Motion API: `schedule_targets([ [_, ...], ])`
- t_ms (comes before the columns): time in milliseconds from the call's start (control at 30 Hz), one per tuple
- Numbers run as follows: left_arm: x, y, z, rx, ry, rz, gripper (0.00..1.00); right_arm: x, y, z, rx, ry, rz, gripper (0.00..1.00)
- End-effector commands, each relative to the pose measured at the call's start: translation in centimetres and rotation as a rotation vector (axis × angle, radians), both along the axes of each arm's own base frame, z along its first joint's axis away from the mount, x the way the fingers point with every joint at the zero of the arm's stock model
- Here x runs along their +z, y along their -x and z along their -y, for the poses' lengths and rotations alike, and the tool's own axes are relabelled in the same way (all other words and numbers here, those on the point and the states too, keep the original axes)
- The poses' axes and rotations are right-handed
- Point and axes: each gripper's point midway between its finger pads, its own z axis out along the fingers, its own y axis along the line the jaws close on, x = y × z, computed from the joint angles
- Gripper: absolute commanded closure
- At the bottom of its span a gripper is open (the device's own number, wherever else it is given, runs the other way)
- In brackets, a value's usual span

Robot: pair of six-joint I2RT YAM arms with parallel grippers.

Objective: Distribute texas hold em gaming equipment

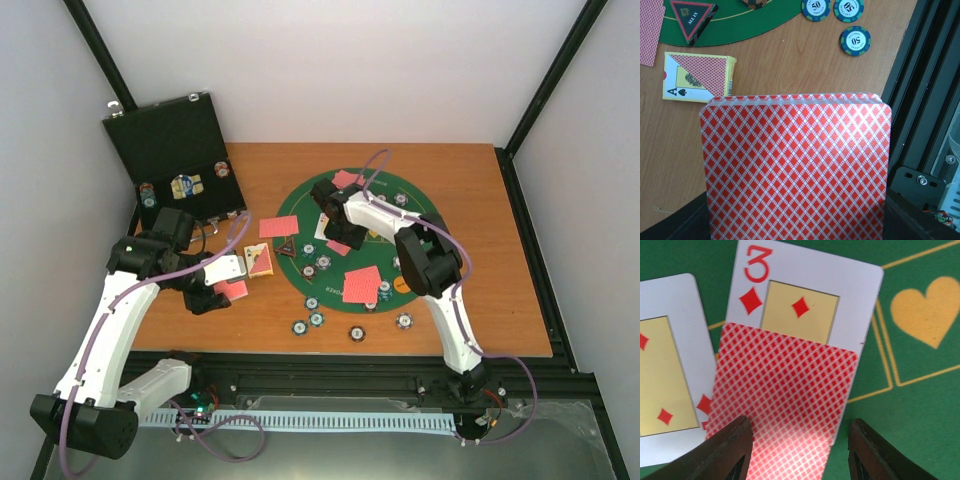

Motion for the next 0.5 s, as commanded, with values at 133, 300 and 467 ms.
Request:
schedule_targets([
  [133,0.6,0.3,0.4,-0.030,0.020,0.023,0.74,2.8,0.1,2.1,0.004,-0.019,0.039,0.49],
  [300,0.6,0.4,0.4,-0.030,0.021,0.020,0.74,3.0,0.3,1.8,0.012,-0.063,0.055,0.40],
  [467,0.6,0.3,0.4,-0.031,0.019,0.022,0.74,6.5,0.1,0.6,0.100,-0.113,0.151,0.36],
])
